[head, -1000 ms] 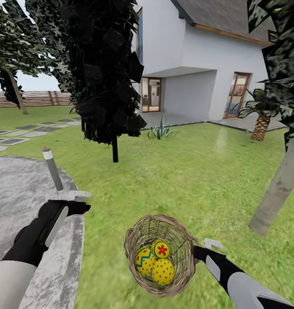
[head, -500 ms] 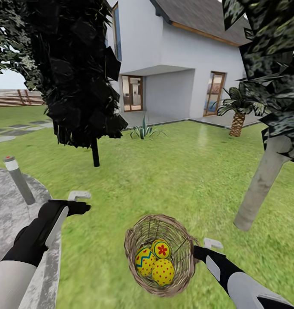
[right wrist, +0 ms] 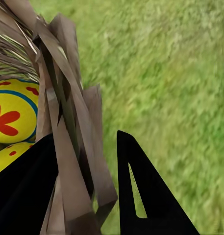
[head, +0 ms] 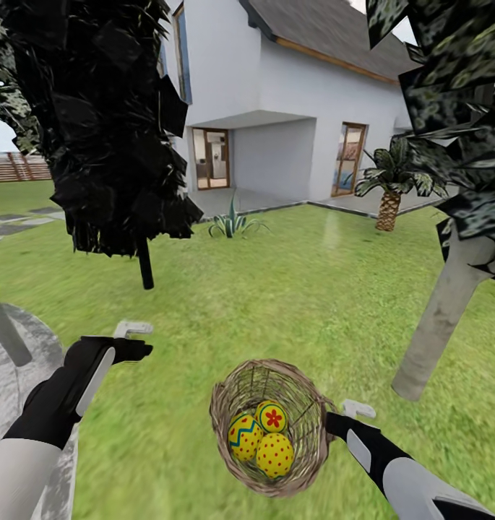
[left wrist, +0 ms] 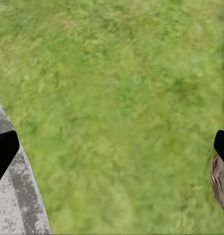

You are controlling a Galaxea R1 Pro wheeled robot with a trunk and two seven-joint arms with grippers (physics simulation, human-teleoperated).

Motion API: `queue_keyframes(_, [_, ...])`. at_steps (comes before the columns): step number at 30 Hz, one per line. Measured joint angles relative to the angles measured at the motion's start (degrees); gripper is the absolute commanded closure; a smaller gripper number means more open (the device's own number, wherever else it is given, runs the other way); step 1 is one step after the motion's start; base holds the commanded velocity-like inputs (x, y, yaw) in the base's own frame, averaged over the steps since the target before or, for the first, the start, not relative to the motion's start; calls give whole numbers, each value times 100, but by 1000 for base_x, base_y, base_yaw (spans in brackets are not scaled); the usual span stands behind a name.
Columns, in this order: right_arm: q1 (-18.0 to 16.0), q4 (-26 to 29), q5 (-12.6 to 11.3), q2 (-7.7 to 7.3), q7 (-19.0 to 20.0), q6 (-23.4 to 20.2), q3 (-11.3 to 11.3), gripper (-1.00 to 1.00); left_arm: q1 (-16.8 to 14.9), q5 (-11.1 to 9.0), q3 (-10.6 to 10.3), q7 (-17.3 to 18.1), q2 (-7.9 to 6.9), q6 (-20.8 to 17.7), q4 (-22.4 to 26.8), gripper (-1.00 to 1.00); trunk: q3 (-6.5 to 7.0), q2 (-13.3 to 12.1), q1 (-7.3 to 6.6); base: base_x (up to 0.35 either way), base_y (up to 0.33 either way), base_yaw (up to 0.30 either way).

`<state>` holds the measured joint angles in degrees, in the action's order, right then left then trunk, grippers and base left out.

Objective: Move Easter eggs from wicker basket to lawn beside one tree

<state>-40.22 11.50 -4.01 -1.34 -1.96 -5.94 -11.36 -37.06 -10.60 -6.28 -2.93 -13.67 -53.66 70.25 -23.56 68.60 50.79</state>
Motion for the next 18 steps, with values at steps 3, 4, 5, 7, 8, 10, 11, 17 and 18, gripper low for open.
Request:
queue_keyframes(3, [-1, 7, -3, 1, 1, 0, 0, 100, 1, -1, 6, 2, 0, -1, 2, -100, 9, 0, 0, 324, 98, -61])
queue_keyframes(4, [-1, 6, 6, 1, -4, -8, -3, 100, 1, -1, 8, 0, 0, -2, 2, -100, 10, 0, 0, 324, 106, -7])
queue_keyframes(5, [0, 6, 1, 1, -5, -8, 20, 100, 1, 3, 2, -1, 1, -2, 2, -100, 10, 0, 0, 325, 106, -4])
queue_keyframes(7, [-1, 12, -1, 1, 0, -2, -6, 100, 1, 7, -6, -1, 2, -2, 2, -100, 10, 0, 0, 324, 107, -15])
queue_keyframes(8, [-1, 12, -4, 1, -2, -2, 0, 100, 1, 8, -8, -1, 2, -2, 2, -100, 11, 0, 0, 324, 107, -108])
queue_keyframes(10, [0, 9, -7, 0, 0, 0, -6, 100, 0, 9, -7, -2, 3, -1, 1, -100, 19, 0, 0, 324, 110, -176])
queue_keyframes(11, [0, 7, -4, 0, -2, -1, -8, 100, 0, 9, -5, -2, 2, -1, 0, -100, 25, 0, 0, 324, 112, -204])
queue_keyframes(17, [0, 5, -6, -1, 0, -8, -6, 100, 0, 8, -1, 3, 3, -1, 0, -100, 63, 0, 0, 320, 113, -216])
queue_keyframes(18, [0, 5, -4, 0, -1, -8, -9, 100, 0, 8, 3, 4, 1, -1, 0, -100, 69, 0, 0, 303, 113, -219])
